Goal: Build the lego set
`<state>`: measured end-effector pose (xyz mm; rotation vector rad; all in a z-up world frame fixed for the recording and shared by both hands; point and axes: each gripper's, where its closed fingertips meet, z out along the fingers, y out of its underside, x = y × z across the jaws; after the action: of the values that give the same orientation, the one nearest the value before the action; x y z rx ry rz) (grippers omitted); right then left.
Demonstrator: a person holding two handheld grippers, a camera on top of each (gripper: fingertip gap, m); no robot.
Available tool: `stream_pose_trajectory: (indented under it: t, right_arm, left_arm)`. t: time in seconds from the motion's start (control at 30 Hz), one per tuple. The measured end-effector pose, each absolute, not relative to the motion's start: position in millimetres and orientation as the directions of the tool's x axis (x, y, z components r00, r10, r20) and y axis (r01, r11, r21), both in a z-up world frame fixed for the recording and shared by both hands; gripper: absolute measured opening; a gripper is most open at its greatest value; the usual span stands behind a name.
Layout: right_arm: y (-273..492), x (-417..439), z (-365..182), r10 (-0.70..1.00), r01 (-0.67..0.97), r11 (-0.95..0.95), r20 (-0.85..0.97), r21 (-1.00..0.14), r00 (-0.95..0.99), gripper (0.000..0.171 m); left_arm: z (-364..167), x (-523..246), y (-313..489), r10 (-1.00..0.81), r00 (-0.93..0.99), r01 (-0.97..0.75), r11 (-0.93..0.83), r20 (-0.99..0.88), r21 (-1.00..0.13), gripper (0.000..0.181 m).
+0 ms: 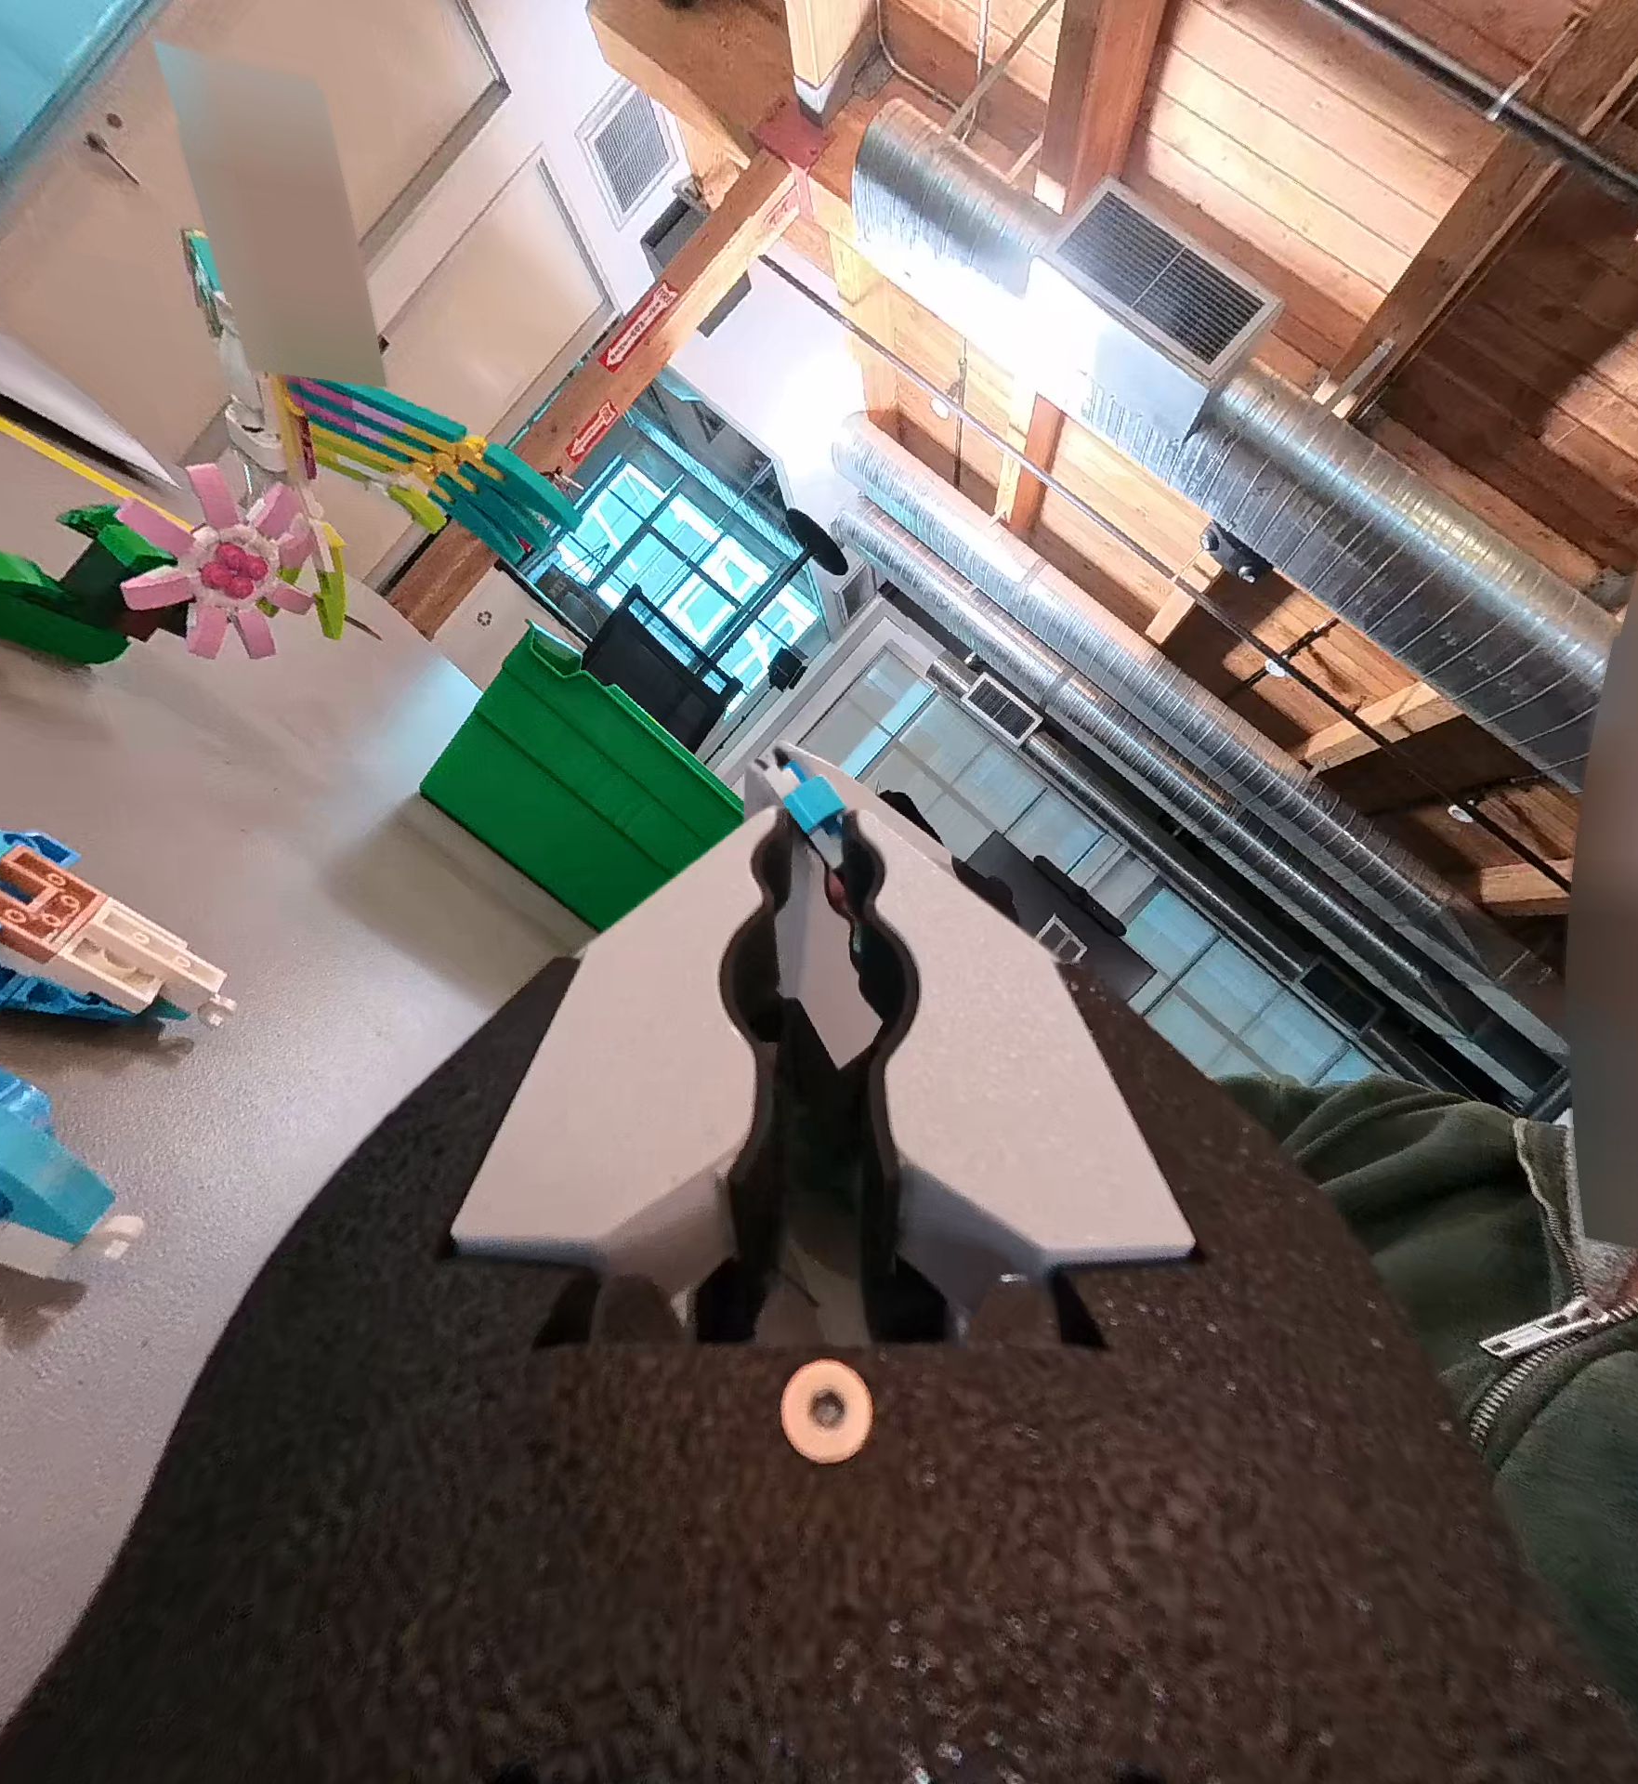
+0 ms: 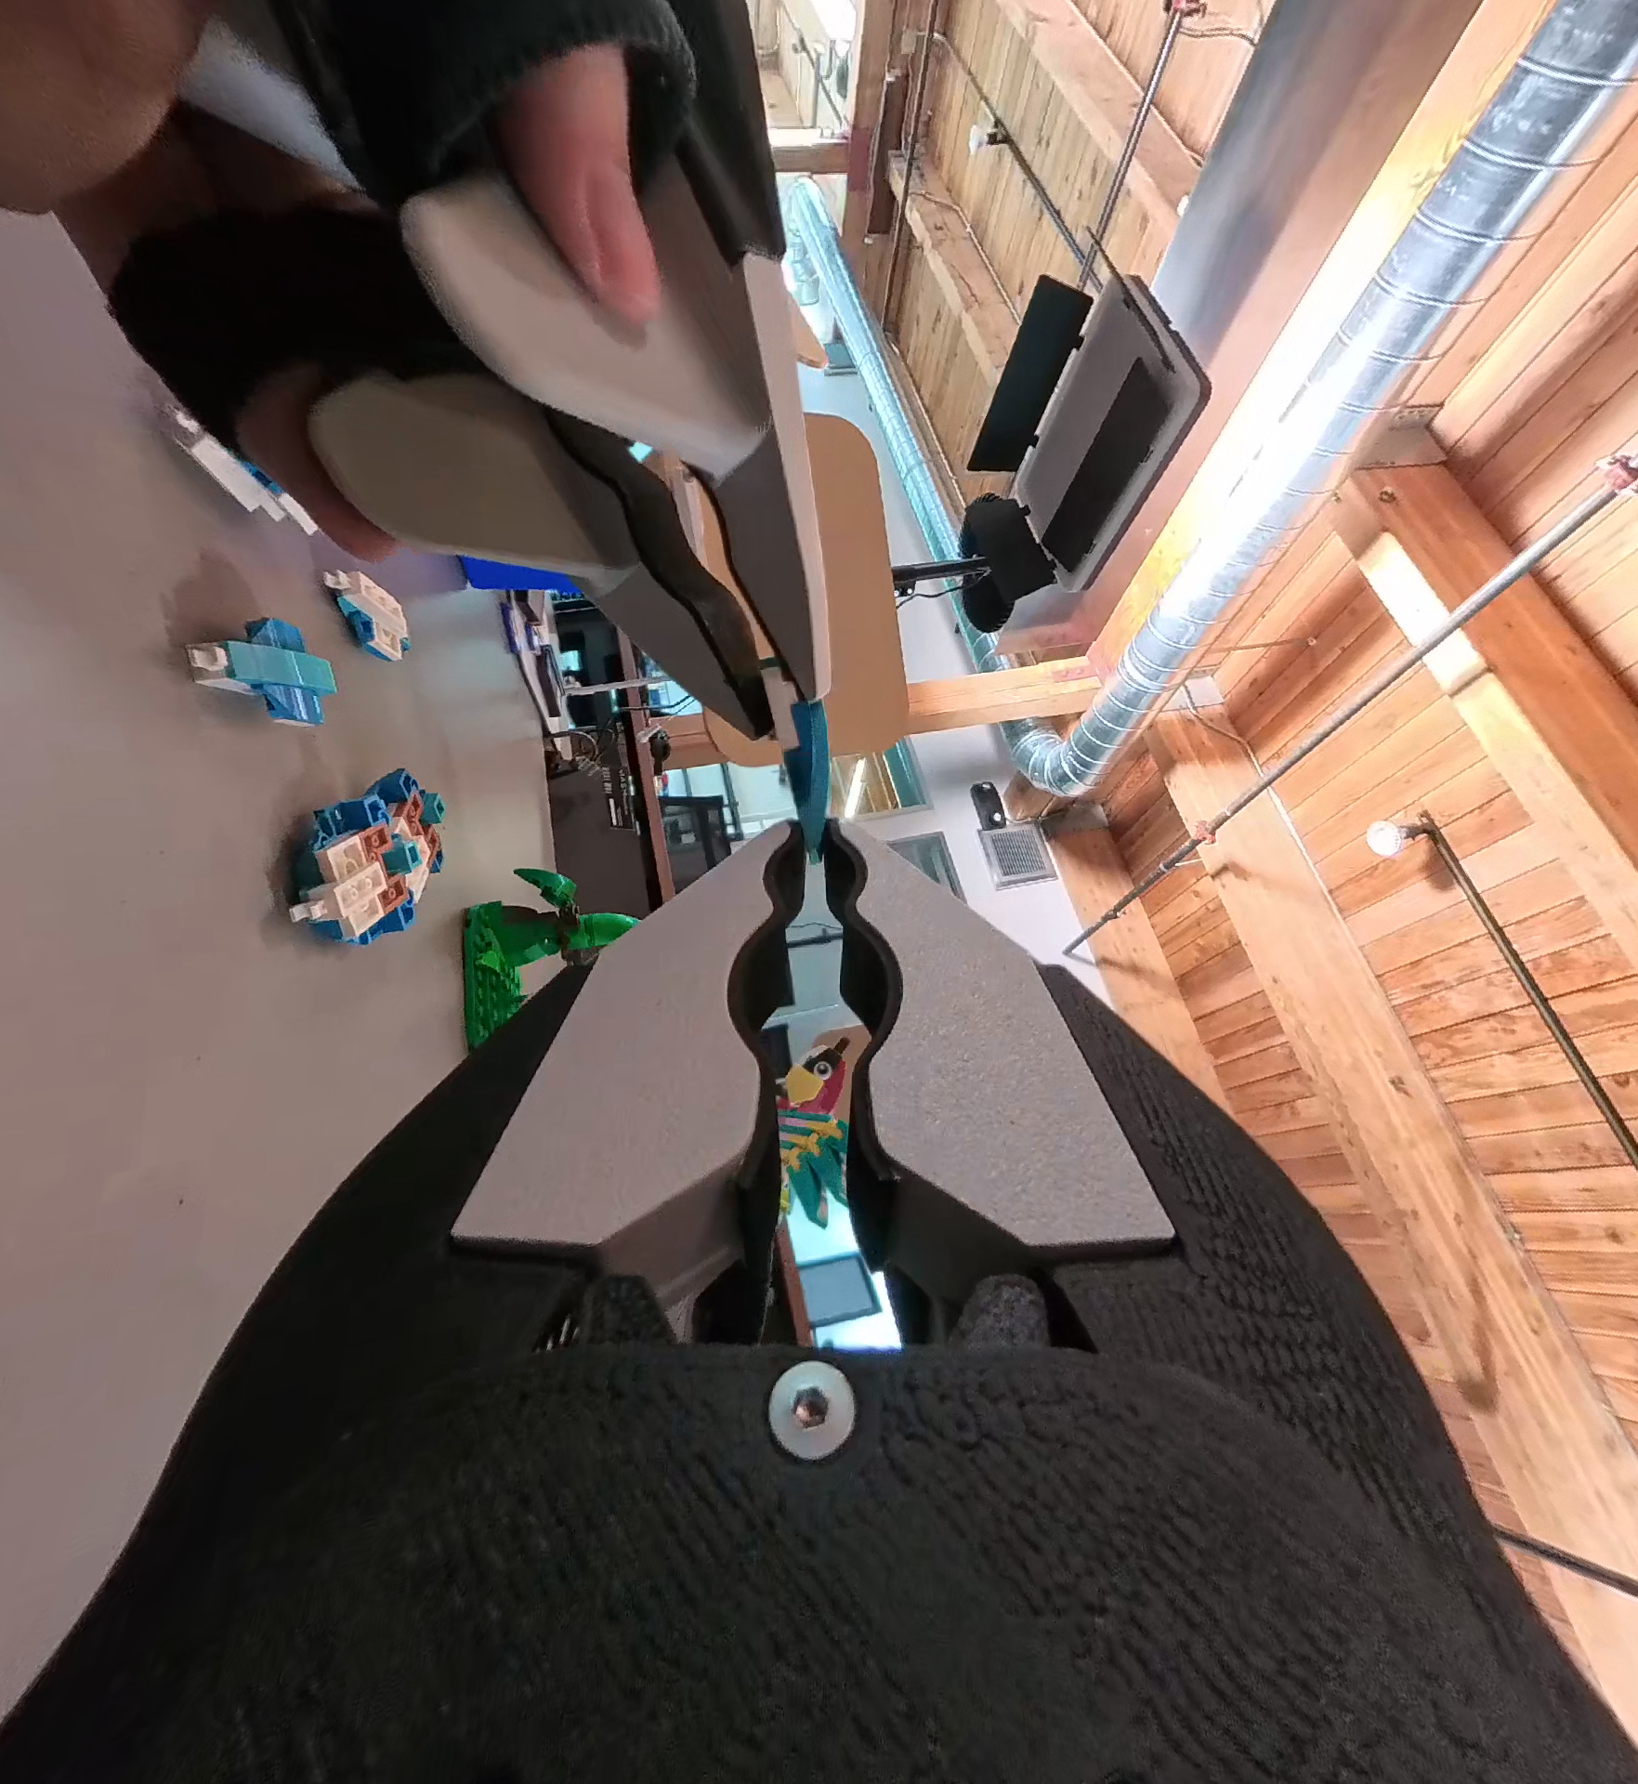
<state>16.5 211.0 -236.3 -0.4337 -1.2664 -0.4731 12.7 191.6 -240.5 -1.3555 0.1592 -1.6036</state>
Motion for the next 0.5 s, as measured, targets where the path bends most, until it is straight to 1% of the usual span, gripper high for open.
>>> stream_pose_trajectory:
  t: [0.07,0.13,0.17,0.2,0.23,0.3,0.33,0.37,0.43,0.5]
  right_arm:
    - [212,17,-237,-0.092,0.564,0.824,0.969,-0.054,0.227,0.001]
    - [213,16,-240,-0.056,0.559,0.825,0.973,-0.081,0.224,0.003]
    - [214,15,-242,-0.007,0.545,0.830,0.974,-0.122,0.228,0.005]
    - [214,14,-245,0.069,0.520,0.833,0.969,-0.186,0.236,0.006]
    - [213,13,-250,0.172,0.489,0.830,0.957,-0.269,0.233,0.012]
    - [207,9,-260,0.413,0.406,0.787,0.886,-0.464,0.212,0.025]
    - [204,8,-264,0.520,0.371,0.745,0.831,-0.555,0.198,0.029]
    - [203,7,-265,0.593,0.341,0.704,0.780,-0.623,0.200,0.030]
    - [203,7,-270,0.674,0.324,0.650,0.718,-0.688,0.172,0.029]
    - [204,6,-279,0.690,0.346,0.638,0.710,-0.688,0.142,0.026]
  left_arm:
    - [-241,13,191,-0.727,0.115,0.575,-0.508,0.677,-0.642,0.005]
    - [-241,14,191,-0.740,0.157,0.565,-0.476,0.655,-0.673,0.003]
    - [-242,14,191,-0.752,0.206,0.550,-0.440,0.626,-0.710,0.002]
    - [-243,14,191,-0.765,0.272,0.521,-0.393,0.584,-0.757,0.002]
    - [-245,14,192,-0.774,0.350,0.476,-0.338,0.528,-0.812,0.001]
    - [-253,12,195,-0.777,0.510,0.330,-0.218,0.368,-0.918,0.001]
    - [-258,10,197,-0.771,0.575,0.238,-0.163,0.275,-0.957,0.001]
    - [-263,10,197,-0.763,0.618,0.150,-0.124,0.191,-0.981,0.001]
    - [-272,13,197,-0.758,0.651,-0.016,-0.053,0.030,-0.998,0.001]
    - [-279,16,196,-0.755,0.653,-0.110,-0.020,-0.058,-0.994,0.001]
